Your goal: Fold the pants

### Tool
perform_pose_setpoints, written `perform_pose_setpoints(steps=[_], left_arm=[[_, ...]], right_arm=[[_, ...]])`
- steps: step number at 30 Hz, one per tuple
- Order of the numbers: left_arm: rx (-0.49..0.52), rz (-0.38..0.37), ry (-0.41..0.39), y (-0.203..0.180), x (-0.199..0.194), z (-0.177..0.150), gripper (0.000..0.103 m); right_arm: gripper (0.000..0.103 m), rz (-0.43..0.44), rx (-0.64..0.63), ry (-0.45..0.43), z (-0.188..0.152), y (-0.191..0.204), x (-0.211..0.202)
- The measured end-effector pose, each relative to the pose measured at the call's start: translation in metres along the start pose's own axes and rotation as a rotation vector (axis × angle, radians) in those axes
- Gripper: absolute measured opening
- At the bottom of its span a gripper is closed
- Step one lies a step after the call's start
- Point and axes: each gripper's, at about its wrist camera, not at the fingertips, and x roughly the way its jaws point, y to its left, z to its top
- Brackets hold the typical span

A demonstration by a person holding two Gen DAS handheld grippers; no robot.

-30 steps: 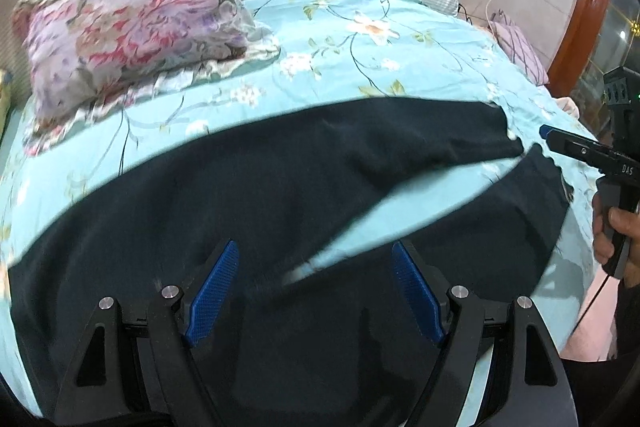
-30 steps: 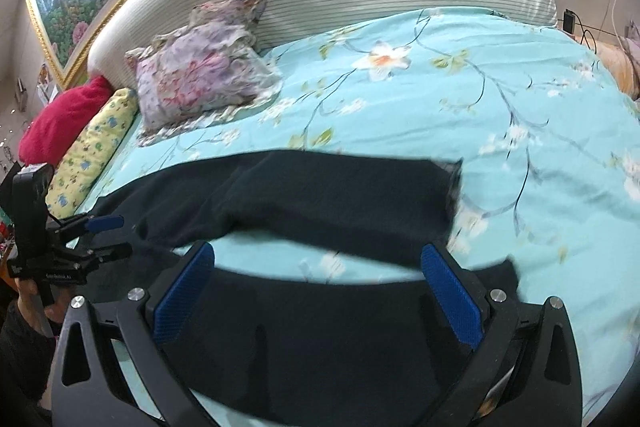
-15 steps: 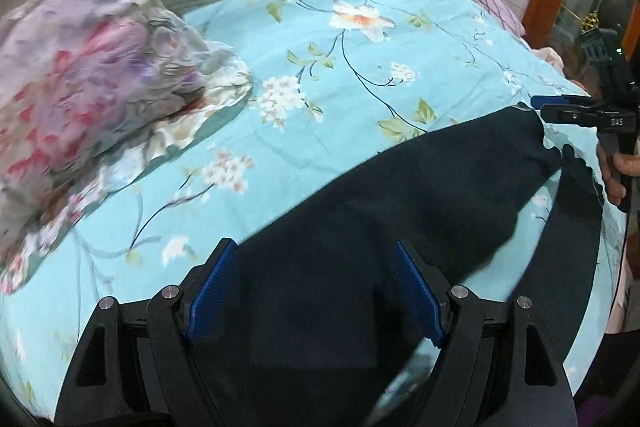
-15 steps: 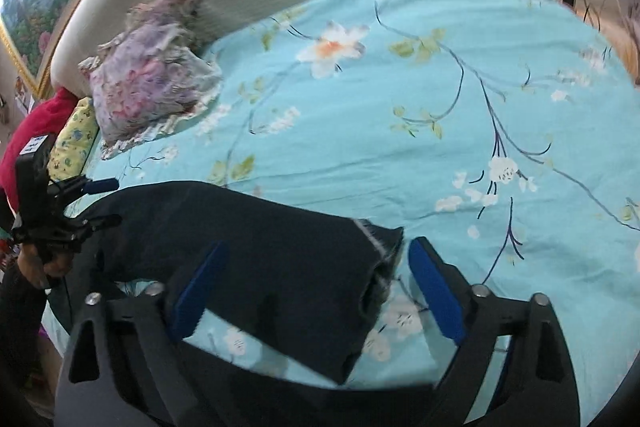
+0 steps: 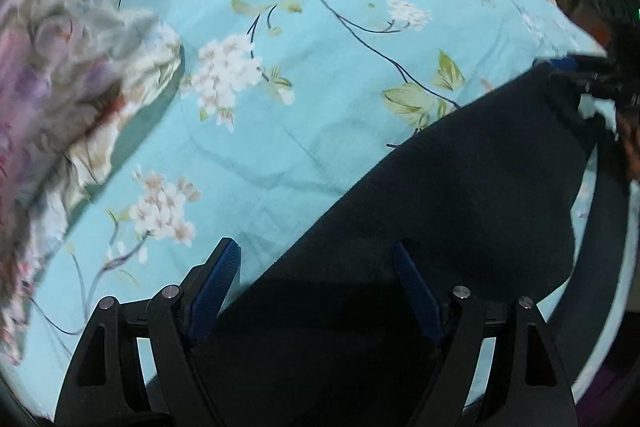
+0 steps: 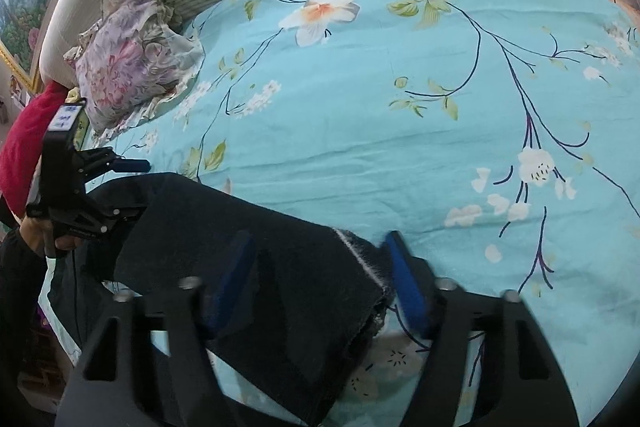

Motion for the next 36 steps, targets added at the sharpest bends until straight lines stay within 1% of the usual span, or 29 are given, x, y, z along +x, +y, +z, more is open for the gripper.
perform_pose_setpoints(steps=[1,2,3,4,5,6,8,11,13,15,17,20,22,24,27,32,36], left_arm=[[-0.006,-0.024,0.001,0.001,0.0,0.0,0.065],[-0.011,-0.061,0.008,0.0,-0.001,-0.002,0.05],[-0.012,-0.077,0.013,-0.001,-0.003,-0.004,0.036],[-0.011,-0.088,0.013,-0.003,-0.005,-0.006,0.029],[-0.01,-0.096,0.008,-0.006,-0.008,-0.008,0.015],[-0.012,-0.089,-0.006,-0.009,-0.013,-0.01,0.01],[-0.024,-0.094,-0.039,-0.014,-0.026,-0.016,0.007],[-0.05,-0.113,-0.096,-0.023,-0.051,-0.029,0.006],[-0.061,-0.125,-0.143,-0.035,-0.074,-0.041,0.006],[-0.067,-0.136,-0.173,-0.048,-0.092,-0.055,0.005],[-0.066,-0.146,-0.193,-0.069,-0.102,-0.056,0.005],[-0.065,-0.171,-0.218,-0.103,-0.113,-0.073,0.005],[-0.066,-0.184,-0.225,-0.12,-0.116,-0.082,0.005],[-0.068,-0.191,-0.23,-0.133,-0.117,-0.092,0.004],[-0.083,-0.201,-0.234,-0.149,-0.113,-0.103,0.004],[-0.117,-0.224,-0.236,-0.159,-0.111,-0.121,0.004],[-0.119,-0.229,-0.238,-0.169,-0.107,-0.131,0.004]], right_arm=[[0.052,0.002,-0.007,0.003,0.0,0.001,0.0],[0.041,0.001,-0.013,0.004,0.0,0.001,-0.001],[0.035,0.002,-0.017,0.008,-0.001,0.001,-0.001],[0.021,0.001,-0.016,0.006,-0.001,0.001,-0.002],[0.017,0.004,-0.016,0.001,-0.002,0.0,-0.003],[0.017,0.012,-0.02,-0.008,-0.002,0.001,-0.007],[0.016,0.01,-0.039,-0.038,-0.003,0.004,-0.015],[0.016,-0.028,-0.078,-0.101,0.0,0.009,-0.034],[0.016,-0.033,-0.093,-0.14,0.004,0.009,-0.05],[0.016,-0.038,-0.119,-0.175,0.005,0.012,-0.063],[0.016,-0.053,-0.167,-0.202,0.005,0.019,-0.074],[0.016,-0.096,-0.255,-0.237,-0.002,0.028,-0.084],[0.016,-0.094,-0.293,-0.272,-0.008,0.03,-0.09],[0.016,-0.078,-0.337,-0.321,-0.019,0.031,-0.101],[0.016,-0.072,-0.405,-0.354,-0.038,0.032,-0.111],[0.016,-0.119,-0.561,-0.357,-0.083,0.035,-0.116],[0.016,-0.14,-0.633,-0.34,-0.111,0.033,-0.117]])
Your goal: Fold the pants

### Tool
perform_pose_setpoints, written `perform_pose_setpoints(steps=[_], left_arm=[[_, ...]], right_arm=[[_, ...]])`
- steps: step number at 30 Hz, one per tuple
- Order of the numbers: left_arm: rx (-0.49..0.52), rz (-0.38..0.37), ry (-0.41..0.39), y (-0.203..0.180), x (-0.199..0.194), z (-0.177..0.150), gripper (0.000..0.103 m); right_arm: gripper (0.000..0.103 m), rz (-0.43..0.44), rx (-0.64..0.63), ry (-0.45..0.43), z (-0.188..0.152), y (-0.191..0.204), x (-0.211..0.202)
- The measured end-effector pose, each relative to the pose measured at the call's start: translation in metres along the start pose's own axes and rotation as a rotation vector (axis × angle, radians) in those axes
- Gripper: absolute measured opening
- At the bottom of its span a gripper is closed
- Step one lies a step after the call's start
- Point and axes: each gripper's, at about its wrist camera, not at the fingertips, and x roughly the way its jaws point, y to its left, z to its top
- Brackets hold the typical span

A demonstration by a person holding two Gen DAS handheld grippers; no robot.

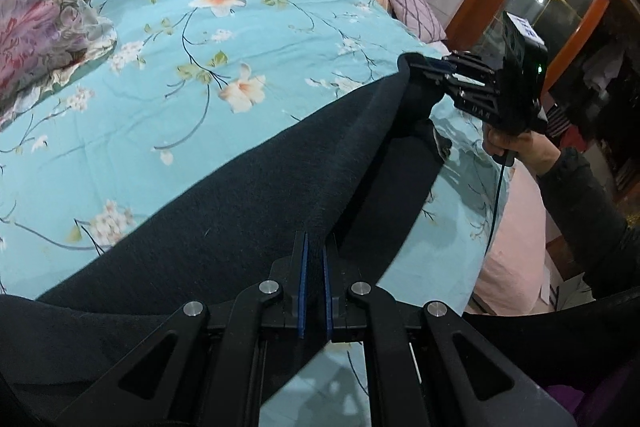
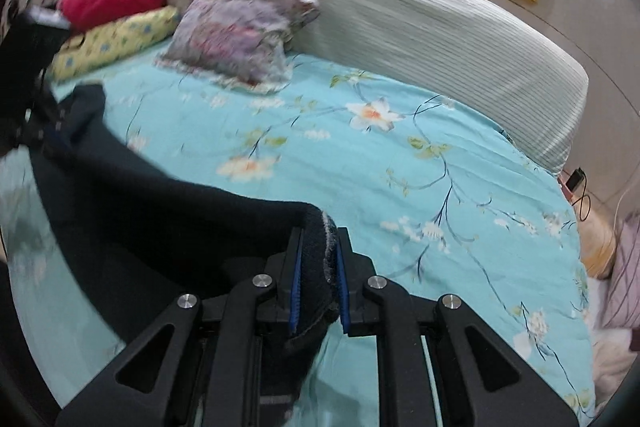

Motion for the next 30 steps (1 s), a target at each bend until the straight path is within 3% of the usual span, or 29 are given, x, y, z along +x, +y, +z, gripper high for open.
perform_pose_setpoints(steps=[9,11,14,19,22,24,25,28,30], left_arm=[[0.042,-0.017,0.014,-0.022,0.004,-0.022,0.003],[0.055,-0.055,0.019,-0.029,0.008,-0.023,0.003],[0.092,-0.023,0.031,-0.039,0.019,-0.022,0.003],[0.094,-0.006,0.042,-0.041,0.031,-0.025,0.003],[0.094,0.018,0.059,-0.039,0.034,-0.032,0.003],[0.074,0.035,0.059,-0.033,0.031,-0.037,0.004],[0.061,0.039,0.054,-0.031,0.028,-0.038,0.006],[0.004,0.054,0.013,-0.017,0.011,-0.048,0.007],[-0.039,0.072,-0.006,-0.005,-0.001,-0.055,0.01]], right_arm=[[0.016,0.039,-0.115,0.061,-0.034,0.025,-0.014],[0.015,0.016,-0.151,0.067,-0.038,0.027,-0.017],[0.015,-0.041,-0.206,0.05,-0.033,0.028,-0.025],[0.015,-0.051,-0.28,0.129,-0.042,0.036,-0.024],[0.016,-0.025,-0.239,0.203,-0.056,0.035,-0.018],[0.028,-0.057,-0.172,0.232,-0.061,0.029,-0.019],[0.04,-0.065,-0.133,0.23,-0.061,0.027,-0.023],[0.065,-0.021,0.033,0.159,-0.055,0.018,-0.045],[0.066,0.035,0.122,0.088,-0.047,0.021,-0.061]])
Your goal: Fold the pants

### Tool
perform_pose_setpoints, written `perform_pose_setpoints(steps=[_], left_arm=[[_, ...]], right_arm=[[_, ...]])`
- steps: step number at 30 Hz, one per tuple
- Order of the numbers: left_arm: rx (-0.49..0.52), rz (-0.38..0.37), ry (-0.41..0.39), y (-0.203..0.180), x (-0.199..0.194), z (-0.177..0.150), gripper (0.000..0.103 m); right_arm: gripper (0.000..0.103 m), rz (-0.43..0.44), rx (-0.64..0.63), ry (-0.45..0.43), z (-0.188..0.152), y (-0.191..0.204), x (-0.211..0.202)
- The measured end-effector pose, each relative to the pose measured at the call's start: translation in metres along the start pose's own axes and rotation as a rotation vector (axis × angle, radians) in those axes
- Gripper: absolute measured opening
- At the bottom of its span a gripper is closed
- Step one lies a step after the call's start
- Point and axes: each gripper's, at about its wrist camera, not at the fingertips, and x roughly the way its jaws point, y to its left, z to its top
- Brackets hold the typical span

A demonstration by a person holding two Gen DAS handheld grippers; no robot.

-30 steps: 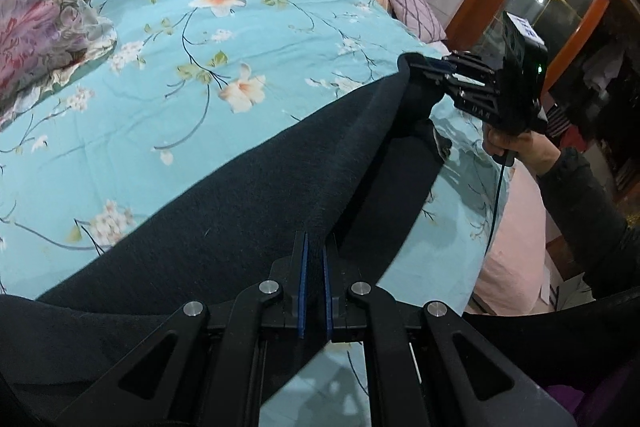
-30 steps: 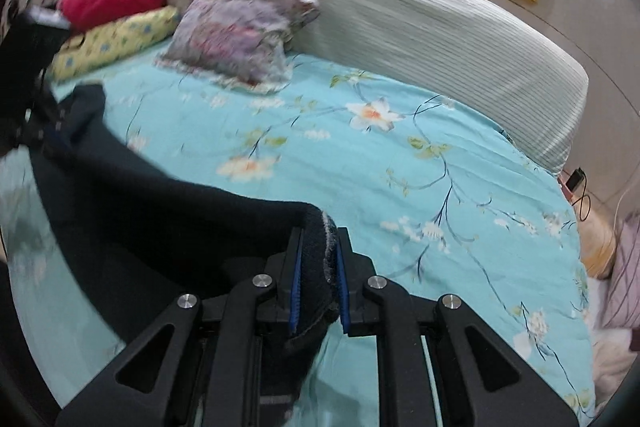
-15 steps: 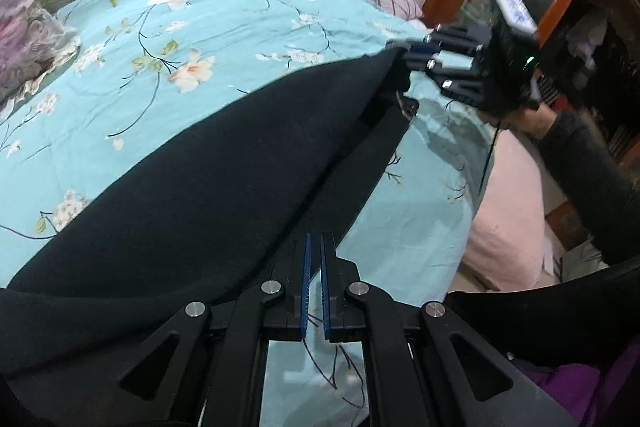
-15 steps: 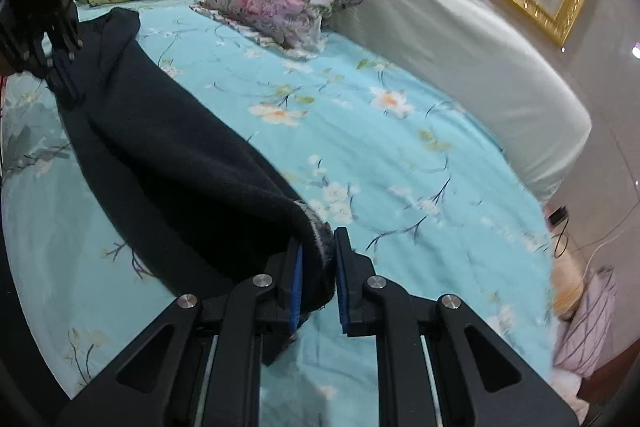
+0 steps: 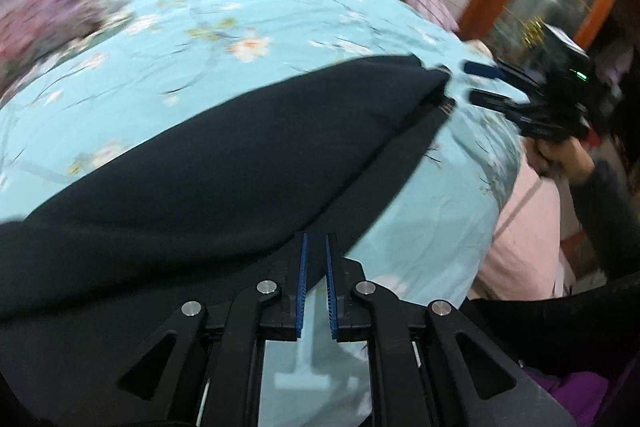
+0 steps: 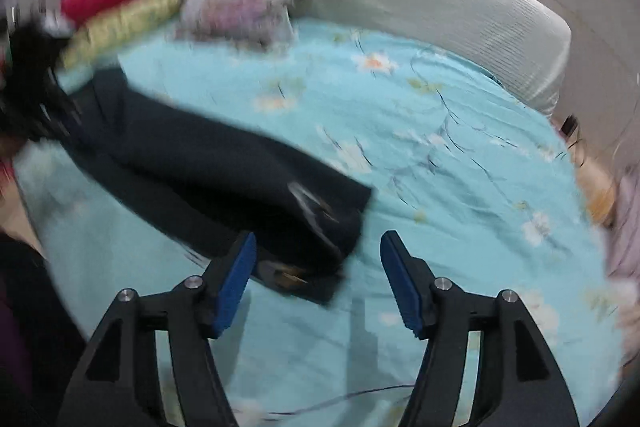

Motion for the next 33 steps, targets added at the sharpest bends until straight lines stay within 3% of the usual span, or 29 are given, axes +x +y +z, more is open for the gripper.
perform_pose_setpoints(steps=[4,9,12,23,25,27,33], left_arm=[[-0.093,0.038,-0.049,0.032,-0.027,-0.014,0.011],[-0.196,0.107,-0.119,0.076,-0.065,-0.031,0.015],[-0.262,0.144,-0.158,0.106,-0.088,-0.042,0.016],[-0.423,0.243,-0.246,0.185,-0.146,-0.08,0.025],[-0.45,0.252,-0.256,0.198,-0.154,-0.084,0.029],[-0.475,0.262,-0.262,0.211,-0.161,-0.085,0.04],[-0.503,0.301,-0.266,0.249,-0.178,-0.082,0.042]], right_arm=[[0.066,0.124,0.098,-0.047,0.015,0.025,-0.004],[0.066,0.3,0.199,-0.054,0.04,0.066,0.022],[0.066,0.359,0.207,-0.045,0.054,0.093,0.039],[0.066,0.471,0.157,0.013,0.096,0.171,0.088],[0.066,0.485,0.148,0.016,0.103,0.181,0.095],[0.066,0.505,0.142,0.025,0.111,0.19,0.105],[0.066,0.539,0.15,0.076,0.128,0.206,0.135]])
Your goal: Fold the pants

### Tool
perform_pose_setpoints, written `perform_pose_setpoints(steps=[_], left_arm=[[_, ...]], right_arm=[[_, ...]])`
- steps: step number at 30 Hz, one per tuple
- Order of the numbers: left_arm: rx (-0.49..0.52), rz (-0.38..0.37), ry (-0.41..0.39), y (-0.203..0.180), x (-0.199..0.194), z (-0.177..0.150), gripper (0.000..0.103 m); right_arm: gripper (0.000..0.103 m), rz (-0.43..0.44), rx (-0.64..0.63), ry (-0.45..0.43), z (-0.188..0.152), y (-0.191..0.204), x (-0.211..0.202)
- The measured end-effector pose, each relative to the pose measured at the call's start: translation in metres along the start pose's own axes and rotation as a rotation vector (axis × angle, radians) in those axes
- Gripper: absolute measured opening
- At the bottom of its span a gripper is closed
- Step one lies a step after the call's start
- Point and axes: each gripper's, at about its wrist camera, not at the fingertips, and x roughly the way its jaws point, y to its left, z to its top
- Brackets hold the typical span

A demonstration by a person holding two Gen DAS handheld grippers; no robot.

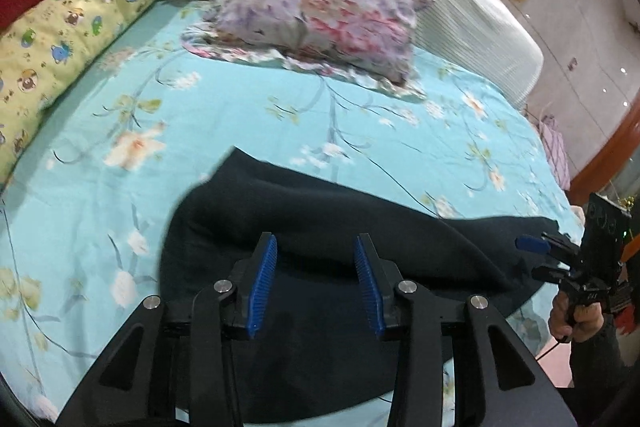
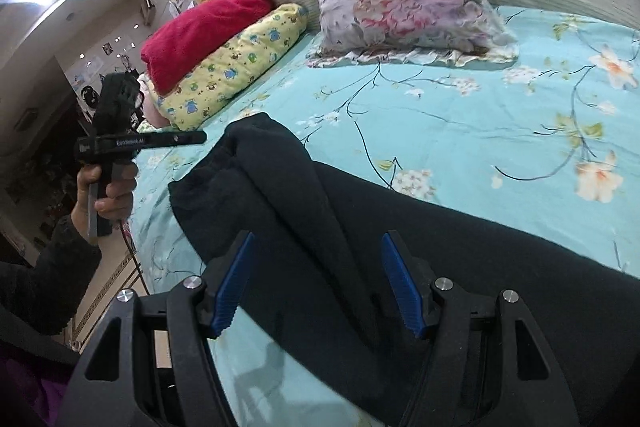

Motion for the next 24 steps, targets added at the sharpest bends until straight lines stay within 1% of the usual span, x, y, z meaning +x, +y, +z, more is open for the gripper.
perform_pose_setpoints(steps=[4,8,13,14,16,19,21,24], left_arm=[[-0.007,0.023,0.013,0.018,0.01,0.021,0.048],[-0.007,0.053,0.043,0.033,0.027,0.041,0.049],[-0.005,0.095,0.096,0.048,0.055,0.058,0.05],[-0.007,0.085,0.118,0.052,0.062,0.061,0.053],[-0.021,0.072,0.147,0.059,0.072,0.065,0.054],[-0.027,0.035,0.204,0.066,0.088,0.067,0.058],[-0.028,0.024,0.234,0.07,0.096,0.067,0.059],[-0.005,0.007,0.269,0.068,0.106,0.065,0.059]], right_arm=[[0.066,0.003,-0.006,0.021,0.007,-0.001,0.014],[0.066,0.007,0.0,0.029,0.015,-0.005,0.024],[0.066,0.013,-0.007,0.053,0.022,-0.005,0.036],[0.066,0.013,-0.013,0.061,0.023,-0.004,0.038],[0.066,0.009,-0.024,0.071,0.025,-0.004,0.043],[0.066,0.023,-0.026,0.091,0.028,-0.005,0.05],[0.066,0.023,-0.027,0.11,0.028,-0.005,0.057],[0.066,0.031,-0.028,0.141,0.029,-0.005,0.067]])
